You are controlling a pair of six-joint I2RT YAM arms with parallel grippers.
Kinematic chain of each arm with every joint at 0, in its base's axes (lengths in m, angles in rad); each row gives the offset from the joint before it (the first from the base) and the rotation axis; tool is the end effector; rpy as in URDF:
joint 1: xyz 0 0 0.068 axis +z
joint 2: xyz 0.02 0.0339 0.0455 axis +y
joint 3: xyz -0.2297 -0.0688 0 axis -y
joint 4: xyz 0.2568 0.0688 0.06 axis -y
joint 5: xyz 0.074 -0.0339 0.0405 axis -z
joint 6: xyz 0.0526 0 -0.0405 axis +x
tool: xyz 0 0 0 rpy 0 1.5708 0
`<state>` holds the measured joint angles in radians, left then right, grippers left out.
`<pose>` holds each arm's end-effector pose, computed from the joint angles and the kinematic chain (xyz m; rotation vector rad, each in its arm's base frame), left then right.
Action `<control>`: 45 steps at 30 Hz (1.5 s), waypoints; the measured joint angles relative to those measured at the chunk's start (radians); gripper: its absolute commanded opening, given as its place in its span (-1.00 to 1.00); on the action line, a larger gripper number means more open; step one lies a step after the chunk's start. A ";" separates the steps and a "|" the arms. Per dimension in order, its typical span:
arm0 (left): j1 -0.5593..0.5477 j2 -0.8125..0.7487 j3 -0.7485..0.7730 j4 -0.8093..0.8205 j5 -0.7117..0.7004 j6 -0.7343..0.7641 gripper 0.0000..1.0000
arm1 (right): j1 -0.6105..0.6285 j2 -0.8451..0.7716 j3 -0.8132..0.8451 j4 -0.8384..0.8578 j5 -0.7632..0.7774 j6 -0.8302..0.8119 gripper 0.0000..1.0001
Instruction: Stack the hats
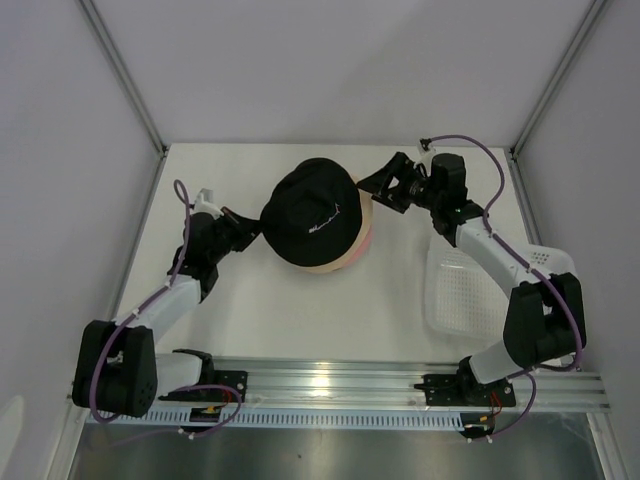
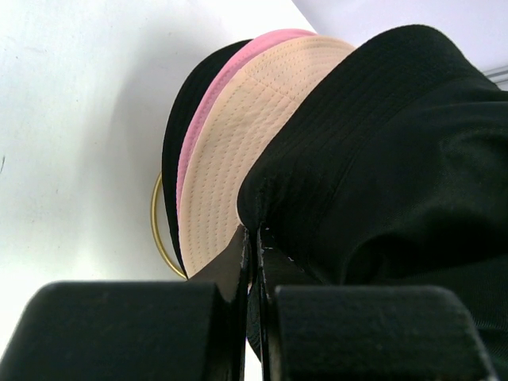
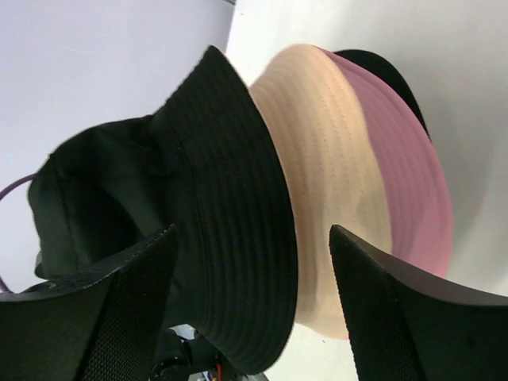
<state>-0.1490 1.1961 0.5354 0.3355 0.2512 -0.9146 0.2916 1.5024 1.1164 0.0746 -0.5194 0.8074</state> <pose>0.2887 -0.0566 0.1771 -0.5774 1.9182 -0.9436 0.3552 0.1339 0.2649 0.1355 2.0300 1.2127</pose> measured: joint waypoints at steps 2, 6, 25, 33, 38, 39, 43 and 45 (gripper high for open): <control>-0.004 0.005 0.001 0.000 0.001 0.000 -0.99 | 0.005 0.010 0.000 0.035 -0.010 0.005 0.56; -0.006 0.011 0.004 0.000 0.006 0.001 -0.99 | 0.018 0.032 0.004 0.067 -0.011 0.003 0.55; -0.006 0.044 0.072 -0.040 0.018 0.037 -0.99 | 0.023 0.150 0.052 0.157 -0.058 0.043 -1.00; -0.006 0.046 0.125 -0.113 0.015 0.054 -0.99 | -0.011 0.145 0.042 0.190 -0.072 0.061 -1.00; -0.008 0.054 0.193 -0.214 -0.001 0.060 -0.99 | -0.039 0.128 0.019 0.153 -0.052 0.048 -1.00; -0.010 0.056 0.201 -0.228 -0.006 0.060 -0.99 | -0.040 0.124 0.019 0.135 -0.042 0.039 -1.00; -0.031 0.076 0.206 -0.249 -0.031 0.058 -0.99 | -0.039 0.109 0.018 0.055 0.019 -0.014 -1.00; -0.040 0.097 0.205 -0.248 -0.039 0.054 -0.99 | -0.037 0.107 0.007 0.038 0.042 -0.036 -1.00</control>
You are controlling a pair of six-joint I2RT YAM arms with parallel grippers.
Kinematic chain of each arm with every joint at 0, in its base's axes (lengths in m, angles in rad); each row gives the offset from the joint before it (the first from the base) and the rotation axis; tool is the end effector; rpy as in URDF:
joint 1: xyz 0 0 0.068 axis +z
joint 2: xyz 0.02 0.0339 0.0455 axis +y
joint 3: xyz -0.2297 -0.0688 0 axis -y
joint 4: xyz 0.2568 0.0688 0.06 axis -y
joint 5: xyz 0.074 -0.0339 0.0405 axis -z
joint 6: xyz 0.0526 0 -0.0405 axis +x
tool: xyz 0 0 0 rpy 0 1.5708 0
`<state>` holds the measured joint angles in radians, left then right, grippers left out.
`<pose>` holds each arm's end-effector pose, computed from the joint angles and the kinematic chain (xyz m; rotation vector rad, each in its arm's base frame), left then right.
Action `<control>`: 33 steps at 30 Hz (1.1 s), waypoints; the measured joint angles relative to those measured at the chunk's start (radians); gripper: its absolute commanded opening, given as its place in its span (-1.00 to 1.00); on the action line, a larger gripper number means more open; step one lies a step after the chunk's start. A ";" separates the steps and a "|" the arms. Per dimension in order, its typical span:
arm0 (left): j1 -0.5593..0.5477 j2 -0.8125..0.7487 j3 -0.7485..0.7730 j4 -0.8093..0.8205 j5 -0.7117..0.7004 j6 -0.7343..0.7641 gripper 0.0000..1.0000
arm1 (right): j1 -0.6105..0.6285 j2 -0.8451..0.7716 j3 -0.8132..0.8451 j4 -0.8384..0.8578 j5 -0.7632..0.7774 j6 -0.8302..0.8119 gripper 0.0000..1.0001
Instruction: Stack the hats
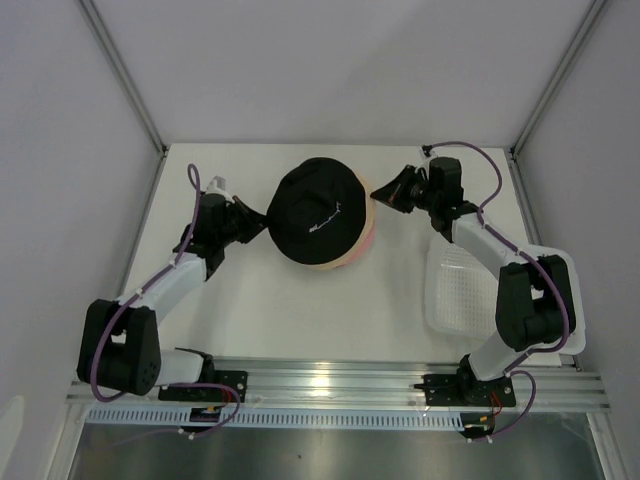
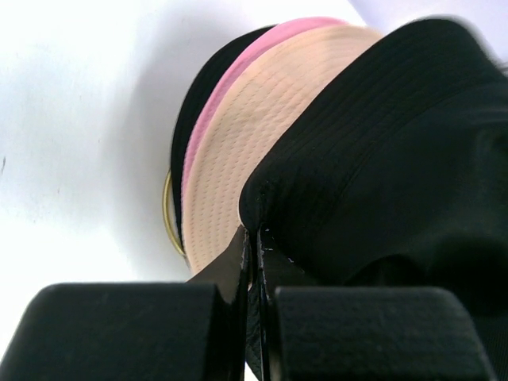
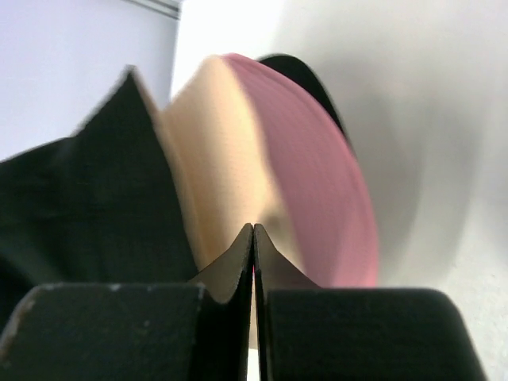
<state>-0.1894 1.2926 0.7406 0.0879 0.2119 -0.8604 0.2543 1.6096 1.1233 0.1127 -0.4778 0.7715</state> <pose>0.3114 -0.0710 0.1947 -0.5700 2.0603 -0.8566 0.3775 0.1231 0.2320 0.1949 2.0675 1.1204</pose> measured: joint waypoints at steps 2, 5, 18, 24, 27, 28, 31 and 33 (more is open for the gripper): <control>-0.011 0.026 -0.013 0.015 -0.002 -0.004 -0.99 | 0.000 0.001 -0.021 -0.018 0.017 -0.014 -1.00; -0.029 0.055 -0.051 0.057 0.000 -0.008 -0.99 | -0.001 0.005 -0.048 -0.038 0.029 -0.026 -1.00; -0.055 -0.048 -0.124 0.096 0.000 -0.002 -0.99 | -0.050 -0.108 -0.080 -0.105 0.034 -0.062 -0.07; -0.055 -0.177 -0.123 0.055 -0.001 -0.002 -0.99 | -0.084 -0.259 -0.080 -0.082 0.041 -0.054 0.31; -0.056 -0.207 -0.112 0.037 0.000 -0.002 -0.99 | -0.061 -0.265 -0.103 -0.005 0.017 -0.010 0.49; -0.056 -0.209 -0.108 0.035 0.000 -0.002 -0.99 | -0.048 -0.262 -0.124 0.021 0.013 0.008 0.51; -0.057 -0.208 -0.106 0.021 0.001 -0.002 -0.99 | -0.013 -0.239 -0.186 0.074 0.001 0.054 0.62; -0.058 -0.207 -0.106 0.016 0.001 -0.002 -0.99 | 0.009 -0.218 -0.228 0.101 -0.002 0.087 0.65</control>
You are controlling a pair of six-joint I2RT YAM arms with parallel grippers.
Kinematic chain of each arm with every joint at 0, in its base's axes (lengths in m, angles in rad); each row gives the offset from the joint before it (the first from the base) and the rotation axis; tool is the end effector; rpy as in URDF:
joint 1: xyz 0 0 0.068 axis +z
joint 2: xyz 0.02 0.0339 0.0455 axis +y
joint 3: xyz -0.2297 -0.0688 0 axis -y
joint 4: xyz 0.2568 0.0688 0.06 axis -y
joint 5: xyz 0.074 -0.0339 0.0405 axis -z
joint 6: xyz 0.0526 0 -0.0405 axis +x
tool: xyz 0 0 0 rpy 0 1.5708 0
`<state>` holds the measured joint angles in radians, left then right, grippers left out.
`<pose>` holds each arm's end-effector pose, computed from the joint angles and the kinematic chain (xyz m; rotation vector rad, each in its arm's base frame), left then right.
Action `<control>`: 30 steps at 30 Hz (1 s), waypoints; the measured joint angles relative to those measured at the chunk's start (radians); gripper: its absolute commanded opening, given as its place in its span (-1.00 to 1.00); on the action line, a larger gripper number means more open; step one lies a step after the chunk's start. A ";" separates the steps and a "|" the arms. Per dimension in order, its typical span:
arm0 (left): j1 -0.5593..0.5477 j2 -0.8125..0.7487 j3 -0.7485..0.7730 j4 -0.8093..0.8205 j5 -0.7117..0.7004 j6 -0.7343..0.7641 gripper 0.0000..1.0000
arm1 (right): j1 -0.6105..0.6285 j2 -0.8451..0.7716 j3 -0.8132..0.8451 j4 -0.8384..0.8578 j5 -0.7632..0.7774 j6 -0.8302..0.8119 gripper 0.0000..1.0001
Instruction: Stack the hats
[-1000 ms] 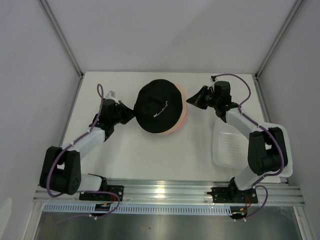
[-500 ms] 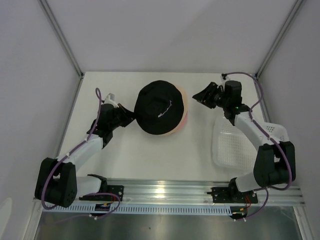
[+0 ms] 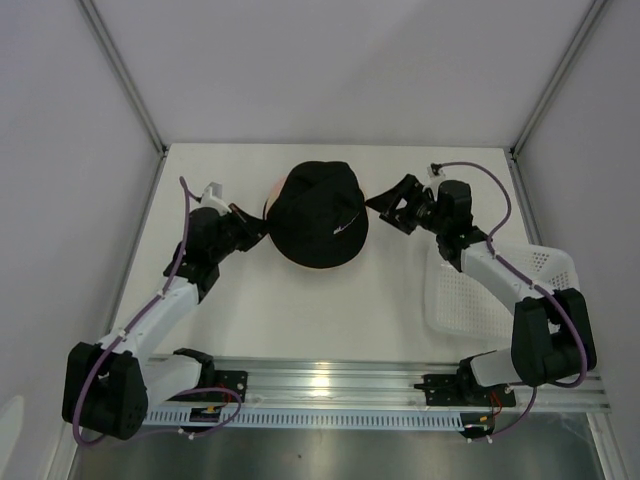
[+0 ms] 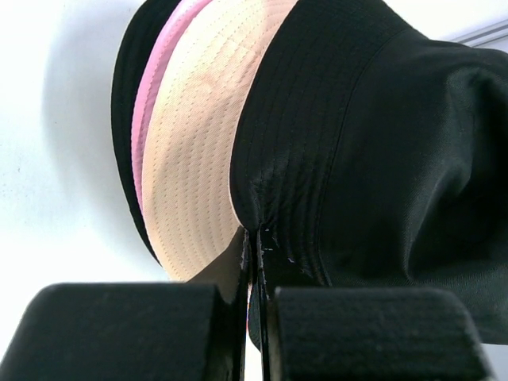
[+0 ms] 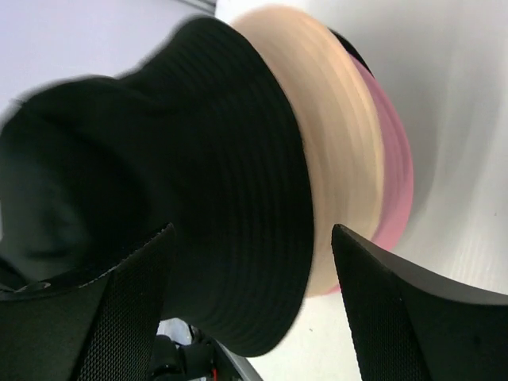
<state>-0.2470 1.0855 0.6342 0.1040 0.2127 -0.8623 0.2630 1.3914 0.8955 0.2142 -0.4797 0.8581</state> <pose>0.2766 -0.0812 0.2160 -0.4680 1.9730 -0.9306 0.3310 0.1143 0.2366 0.2314 1.9900 1.1955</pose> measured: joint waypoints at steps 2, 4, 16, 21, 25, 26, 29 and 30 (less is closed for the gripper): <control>0.000 0.005 0.000 -0.002 0.000 0.000 -0.99 | 0.008 0.011 -0.045 0.035 0.000 0.029 0.65; -0.001 0.015 0.000 -0.002 0.000 -0.001 -0.99 | 0.008 0.019 -0.079 0.065 0.000 0.056 0.64; -0.002 0.047 0.000 -0.002 0.002 -0.001 -0.99 | 0.034 0.119 -0.096 0.261 -0.035 0.158 0.34; -0.003 0.047 0.003 -0.005 0.002 -0.001 -0.99 | 0.043 0.161 -0.097 0.339 -0.053 0.209 -0.47; -0.003 0.056 0.017 -0.025 0.000 -0.001 -0.99 | 0.043 0.179 -0.097 0.372 -0.061 0.242 -1.00; -0.003 0.058 0.022 -0.031 0.000 -0.001 -0.99 | 0.043 0.180 -0.097 0.380 -0.063 0.248 -1.00; -0.003 0.071 0.045 -0.056 -0.001 -0.001 -0.99 | 0.042 0.182 -0.097 0.394 -0.063 0.253 -1.00; -0.003 0.079 0.058 -0.069 -0.002 -0.001 -0.99 | 0.042 0.182 -0.097 0.396 -0.062 0.253 -1.00</control>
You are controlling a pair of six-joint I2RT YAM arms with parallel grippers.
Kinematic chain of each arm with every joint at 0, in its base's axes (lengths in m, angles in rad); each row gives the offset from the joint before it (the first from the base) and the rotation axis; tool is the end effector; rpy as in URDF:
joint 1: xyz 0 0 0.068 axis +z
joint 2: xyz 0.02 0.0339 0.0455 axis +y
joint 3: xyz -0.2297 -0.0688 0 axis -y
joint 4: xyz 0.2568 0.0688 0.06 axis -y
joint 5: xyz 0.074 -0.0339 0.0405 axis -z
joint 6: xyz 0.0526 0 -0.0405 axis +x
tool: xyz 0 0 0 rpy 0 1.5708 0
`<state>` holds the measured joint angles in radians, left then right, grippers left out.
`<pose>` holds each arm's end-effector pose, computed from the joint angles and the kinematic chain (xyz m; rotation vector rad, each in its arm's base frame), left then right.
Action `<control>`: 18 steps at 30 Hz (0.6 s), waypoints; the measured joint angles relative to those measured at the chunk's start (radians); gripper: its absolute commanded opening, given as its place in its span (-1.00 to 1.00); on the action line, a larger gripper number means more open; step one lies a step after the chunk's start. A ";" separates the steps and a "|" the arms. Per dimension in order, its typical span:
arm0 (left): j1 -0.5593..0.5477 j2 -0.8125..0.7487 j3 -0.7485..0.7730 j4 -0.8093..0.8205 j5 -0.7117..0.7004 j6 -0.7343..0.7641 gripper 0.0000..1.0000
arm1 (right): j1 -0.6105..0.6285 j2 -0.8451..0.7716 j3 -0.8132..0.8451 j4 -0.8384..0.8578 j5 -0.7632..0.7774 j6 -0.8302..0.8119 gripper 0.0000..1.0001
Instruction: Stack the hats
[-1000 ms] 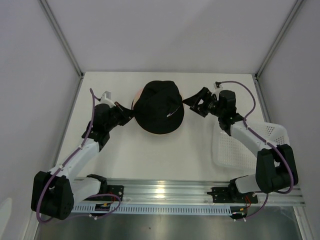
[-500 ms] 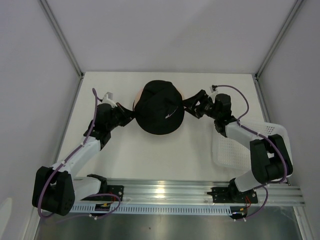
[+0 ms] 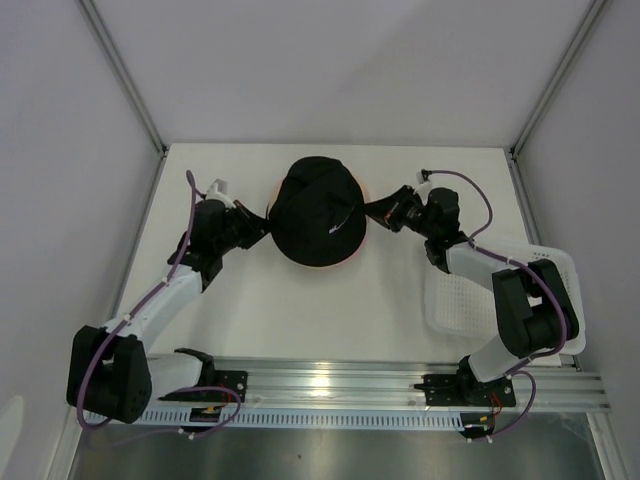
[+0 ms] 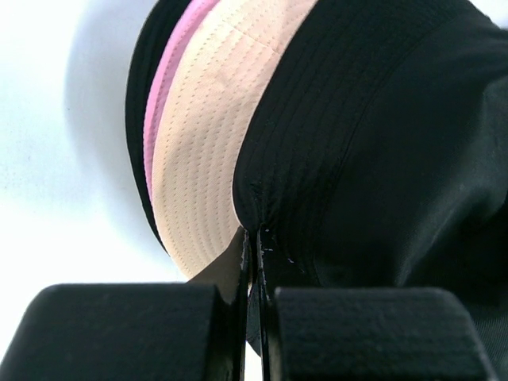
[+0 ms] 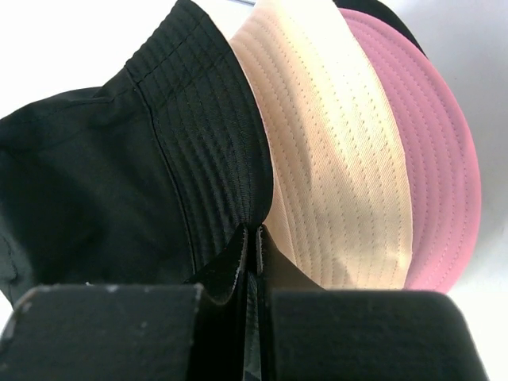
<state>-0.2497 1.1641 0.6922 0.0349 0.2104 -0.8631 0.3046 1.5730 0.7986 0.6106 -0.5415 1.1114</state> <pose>0.2868 -0.0845 0.2081 -0.5032 2.0598 -0.9010 0.3387 0.1349 0.1871 0.3364 1.9350 1.4577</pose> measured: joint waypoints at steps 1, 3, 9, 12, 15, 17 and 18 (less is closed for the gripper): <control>0.000 0.009 0.013 -0.010 -0.005 0.000 -0.99 | -0.001 0.000 0.000 0.000 0.002 0.000 -1.00; 0.000 0.028 0.038 -0.035 -0.020 0.000 -0.99 | -0.007 0.000 -0.001 -0.001 0.009 -0.005 -1.00; -0.002 0.111 0.076 -0.048 -0.043 -0.010 -0.99 | -0.025 0.021 0.000 -0.050 0.054 -0.073 -1.00; -0.005 0.132 0.071 -0.033 -0.048 -0.024 -0.99 | -0.028 0.051 0.004 -0.086 0.071 -0.107 -1.00; -0.007 0.134 0.051 -0.005 -0.058 -0.030 -0.99 | -0.028 0.077 0.022 -0.122 0.079 -0.143 -1.00; -0.008 0.134 0.035 0.011 -0.063 -0.036 -0.99 | -0.028 0.087 0.036 -0.132 0.080 -0.159 -1.00; -0.008 0.134 0.030 0.017 -0.067 -0.037 -0.99 | -0.028 0.090 0.044 -0.136 0.080 -0.168 -1.00</control>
<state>-0.2573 1.2976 0.7223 0.0521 0.1436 -0.9001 0.2768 1.6634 0.8425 0.4747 -0.4618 0.9432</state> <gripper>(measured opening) 0.012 0.014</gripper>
